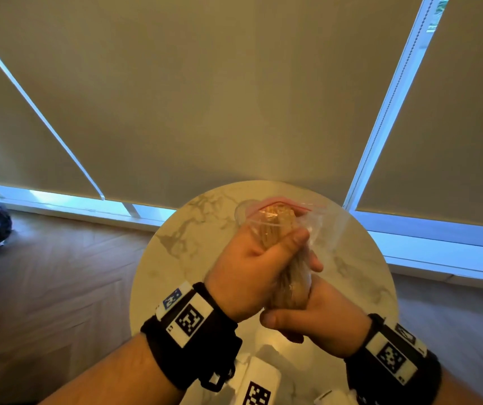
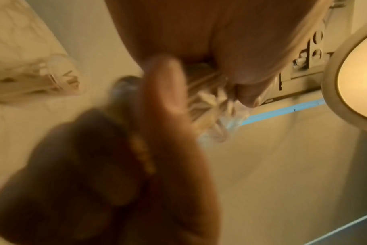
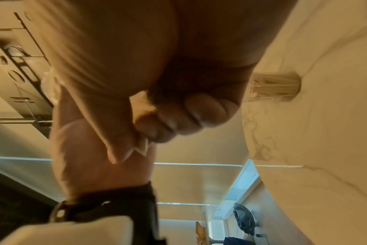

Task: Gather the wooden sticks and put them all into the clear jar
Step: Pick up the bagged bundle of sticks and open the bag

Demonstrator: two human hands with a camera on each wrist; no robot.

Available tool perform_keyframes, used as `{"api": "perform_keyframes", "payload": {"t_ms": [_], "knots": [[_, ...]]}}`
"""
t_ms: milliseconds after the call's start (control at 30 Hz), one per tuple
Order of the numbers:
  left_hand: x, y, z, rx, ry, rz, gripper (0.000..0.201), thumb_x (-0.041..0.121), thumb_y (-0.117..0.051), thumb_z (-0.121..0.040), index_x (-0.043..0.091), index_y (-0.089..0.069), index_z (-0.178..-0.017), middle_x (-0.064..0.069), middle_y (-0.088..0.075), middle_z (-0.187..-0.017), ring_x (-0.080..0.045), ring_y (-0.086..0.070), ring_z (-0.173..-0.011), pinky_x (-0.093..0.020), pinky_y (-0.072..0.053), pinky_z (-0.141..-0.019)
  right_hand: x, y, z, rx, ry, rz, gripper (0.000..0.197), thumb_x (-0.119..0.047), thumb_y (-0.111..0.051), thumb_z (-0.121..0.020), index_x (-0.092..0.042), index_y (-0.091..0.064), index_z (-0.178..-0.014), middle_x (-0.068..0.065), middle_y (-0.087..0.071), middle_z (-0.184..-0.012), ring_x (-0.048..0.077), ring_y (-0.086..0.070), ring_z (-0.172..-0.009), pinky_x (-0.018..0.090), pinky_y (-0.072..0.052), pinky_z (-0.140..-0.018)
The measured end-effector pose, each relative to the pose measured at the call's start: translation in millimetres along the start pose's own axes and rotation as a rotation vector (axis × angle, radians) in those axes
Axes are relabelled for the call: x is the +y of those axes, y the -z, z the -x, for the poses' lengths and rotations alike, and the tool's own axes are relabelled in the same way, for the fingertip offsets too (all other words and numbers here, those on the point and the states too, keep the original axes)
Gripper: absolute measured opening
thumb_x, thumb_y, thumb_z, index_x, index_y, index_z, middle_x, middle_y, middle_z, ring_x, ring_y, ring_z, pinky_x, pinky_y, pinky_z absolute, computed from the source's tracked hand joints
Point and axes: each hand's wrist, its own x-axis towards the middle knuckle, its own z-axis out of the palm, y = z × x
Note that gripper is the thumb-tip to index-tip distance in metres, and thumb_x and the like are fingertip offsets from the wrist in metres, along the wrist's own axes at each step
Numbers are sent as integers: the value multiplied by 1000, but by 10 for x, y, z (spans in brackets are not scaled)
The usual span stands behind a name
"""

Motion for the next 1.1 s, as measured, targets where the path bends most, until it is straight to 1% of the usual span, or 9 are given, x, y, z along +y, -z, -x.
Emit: {"api": "perform_keyframes", "payload": {"t_ms": [100, 233, 367, 500, 600, 767, 867, 967, 1100], "knots": [[-81, 12, 51, -71, 65, -2, 31, 25, -58, -101, -3, -61, -113, -19, -72, -88, -20, -74, -83, -28, -58, -77, 20, 2, 33, 42, 32, -49, 43, -33, -87, -64, -20, -62, -97, -5, -62, -66, 13, -54, -54, 30, -44, -52], [-122, 1, 106, -155, 125, -55, 24, 26, -65, -96, 7, -70, -108, -13, -76, -105, -18, -73, -100, -26, -56, -87, 68, -23, 36, 106, 50, -11, 13, -30, -78, -62, -31, -70, -73, -1, -60, -65, 17, -53, -56, 33, -44, -55], [-158, 9, 115, -39, 54, 178, 52, 30, -63, -93, 8, -54, -139, -21, -68, -127, -38, -66, -118, -54, -54, -101, 93, -15, 64, 106, 23, -1, 15, -34, -79, -66, -26, -69, -72, 10, -56, -71, 20, -49, -59, 33, -40, -56], [-165, -25, 194, -32, 69, 270, 49, 41, -66, -94, 7, -62, -129, -16, -75, -108, -32, -74, -100, -40, -61, -85, -6, 8, 100, 64, 116, -110, 20, -18, -84, -69, -24, -68, -79, -6, -64, -67, 9, -58, -59, 23, -46, -53], [-232, -34, 248, -96, 111, 167, 55, 40, -75, -88, -7, -70, -117, -23, -76, -109, -37, -74, -100, -41, -60, -89, -44, 13, 84, 95, 122, -23, 29, 4, -83, -72, -16, -63, -81, -16, -69, -59, -4, -64, -56, 10, -48, -54], [-309, 33, 256, -206, 205, -78, 38, 19, -75, -90, 10, -67, -126, -10, -73, -122, -29, -72, -108, -54, -59, -91, 23, 26, 51, 203, 71, 113, 24, -34, -75, -57, -22, -65, -74, -7, -60, -55, 8, -57, -51, 26, -47, -51], [-349, 26, 276, -204, 203, -140, 37, 23, -69, -94, 18, -65, -131, -3, -73, -122, -18, -71, -111, -48, -56, -98, 117, -9, 84, 145, 153, -82, 35, -19, -81, -60, -16, -70, -93, 2, -68, -74, 16, -63, -63, 33, -50, -56], [-387, 25, 306, -73, 153, -120, 30, 17, -62, -100, 14, -66, -129, -5, -75, -118, -19, -71, -110, -36, -56, -98, 220, 70, 77, 66, 167, -221, 54, 0, -83, -72, 1, -60, -120, 3, -72, -90, 11, -68, -79, 24, -53, -66], [-497, 154, 341, 156, 92, -152, 29, 28, -60, -98, 12, -69, -120, -7, -77, -107, -22, -72, -99, -40, -57, -91, 200, 406, 144, 425, 162, -148, 74, -63, -92, -55, -25, -70, -114, 4, -69, -99, 19, -63, -92, 31, -51, -75]]}}
